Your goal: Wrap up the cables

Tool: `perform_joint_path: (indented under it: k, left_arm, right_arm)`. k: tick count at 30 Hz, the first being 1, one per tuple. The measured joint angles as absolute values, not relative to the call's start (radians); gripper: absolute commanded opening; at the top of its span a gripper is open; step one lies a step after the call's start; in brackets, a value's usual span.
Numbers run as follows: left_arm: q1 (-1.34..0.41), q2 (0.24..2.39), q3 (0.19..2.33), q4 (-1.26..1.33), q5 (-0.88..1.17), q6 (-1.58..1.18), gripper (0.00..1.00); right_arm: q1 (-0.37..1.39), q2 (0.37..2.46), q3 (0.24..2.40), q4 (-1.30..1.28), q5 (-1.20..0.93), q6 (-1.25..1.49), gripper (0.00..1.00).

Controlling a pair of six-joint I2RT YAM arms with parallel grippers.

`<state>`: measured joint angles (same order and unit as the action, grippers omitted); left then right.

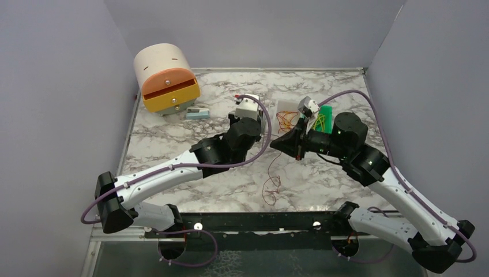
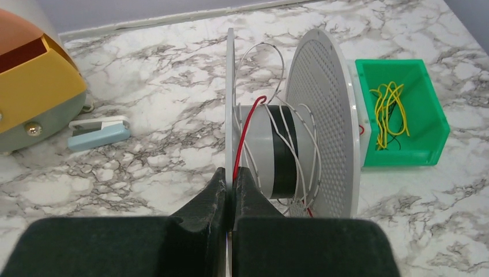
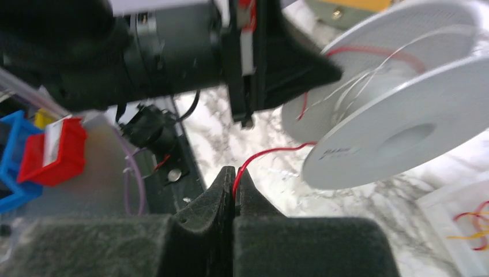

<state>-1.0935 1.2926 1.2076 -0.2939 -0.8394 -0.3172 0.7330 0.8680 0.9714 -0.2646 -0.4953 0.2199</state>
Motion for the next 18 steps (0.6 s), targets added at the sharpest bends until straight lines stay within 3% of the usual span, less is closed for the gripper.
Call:
perform_joint_path:
  k: [7,18]
  left_arm:
    - [-1.093,1.285,1.174,-0.396,-0.763,-0.328,0.00]
    - [-1.093,1.195,1.138,-0.567,-0.575,-0.319,0.00]
  right_arm:
    - [0.733,0.990,1.143,-0.405,-0.315,0.114,0.01]
    - [0.733,1.095,1.168,-0.428,-0.087,-0.033,0.01]
